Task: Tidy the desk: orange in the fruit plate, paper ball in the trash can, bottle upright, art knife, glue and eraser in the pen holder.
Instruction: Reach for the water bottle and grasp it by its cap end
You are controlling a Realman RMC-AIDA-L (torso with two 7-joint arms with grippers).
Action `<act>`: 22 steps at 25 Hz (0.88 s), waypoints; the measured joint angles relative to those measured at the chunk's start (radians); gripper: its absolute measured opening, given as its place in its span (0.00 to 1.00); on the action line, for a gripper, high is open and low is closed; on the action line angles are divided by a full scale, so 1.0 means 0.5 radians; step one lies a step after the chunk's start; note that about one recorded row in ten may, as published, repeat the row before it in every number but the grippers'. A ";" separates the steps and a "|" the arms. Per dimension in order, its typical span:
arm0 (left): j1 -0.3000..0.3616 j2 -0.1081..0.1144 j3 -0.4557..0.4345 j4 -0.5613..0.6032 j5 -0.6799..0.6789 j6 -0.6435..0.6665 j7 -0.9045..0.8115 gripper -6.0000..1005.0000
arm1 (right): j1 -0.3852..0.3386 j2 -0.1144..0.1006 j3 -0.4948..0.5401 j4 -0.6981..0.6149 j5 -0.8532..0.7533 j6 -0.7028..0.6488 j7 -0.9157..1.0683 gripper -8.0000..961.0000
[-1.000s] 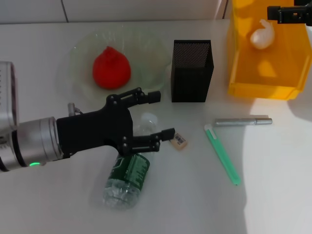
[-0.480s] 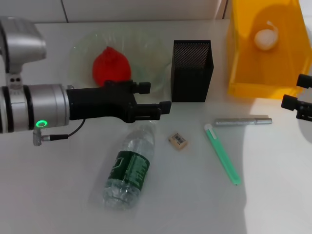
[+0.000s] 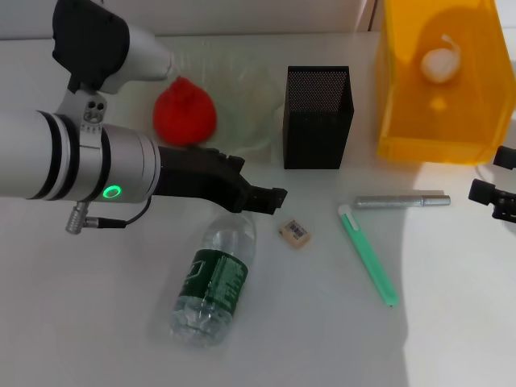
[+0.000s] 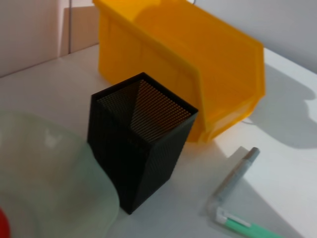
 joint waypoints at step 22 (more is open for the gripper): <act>-0.163 -0.016 0.189 -0.020 0.266 0.040 -0.605 0.83 | 0.094 -0.016 0.006 0.017 -0.256 0.090 -0.062 0.88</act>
